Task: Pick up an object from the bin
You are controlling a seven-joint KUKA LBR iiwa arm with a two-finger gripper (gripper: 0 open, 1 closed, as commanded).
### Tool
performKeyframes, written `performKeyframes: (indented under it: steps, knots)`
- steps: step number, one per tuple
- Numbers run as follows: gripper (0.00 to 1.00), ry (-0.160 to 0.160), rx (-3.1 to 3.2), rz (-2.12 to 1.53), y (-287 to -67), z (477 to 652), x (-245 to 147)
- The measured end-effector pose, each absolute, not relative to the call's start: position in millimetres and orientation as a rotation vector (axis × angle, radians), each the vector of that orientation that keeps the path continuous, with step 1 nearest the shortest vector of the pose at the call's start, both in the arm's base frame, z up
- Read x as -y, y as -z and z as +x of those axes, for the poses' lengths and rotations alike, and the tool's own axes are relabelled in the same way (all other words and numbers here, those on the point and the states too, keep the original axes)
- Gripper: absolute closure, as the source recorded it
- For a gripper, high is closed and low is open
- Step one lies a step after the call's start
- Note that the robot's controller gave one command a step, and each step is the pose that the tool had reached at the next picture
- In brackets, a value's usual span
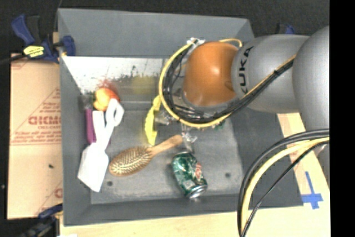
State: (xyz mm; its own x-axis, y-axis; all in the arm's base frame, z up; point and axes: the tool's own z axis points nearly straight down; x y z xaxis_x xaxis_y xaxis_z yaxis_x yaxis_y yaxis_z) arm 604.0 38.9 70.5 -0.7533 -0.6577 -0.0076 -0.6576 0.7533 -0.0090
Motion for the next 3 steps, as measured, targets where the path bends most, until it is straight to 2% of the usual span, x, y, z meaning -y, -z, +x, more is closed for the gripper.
performKeyframes:
  steps: [1,2,3]
  knots:
    - [0.0,0.012,-2.791,-1.357,-72.8,611.6,-82.8]
    - [0.0,0.021,-2.657,-1.633,-72.0,586.5,-57.2]
    - [0.0,0.02,-2.656,-1.631,-71.9,587.0,-58.3]
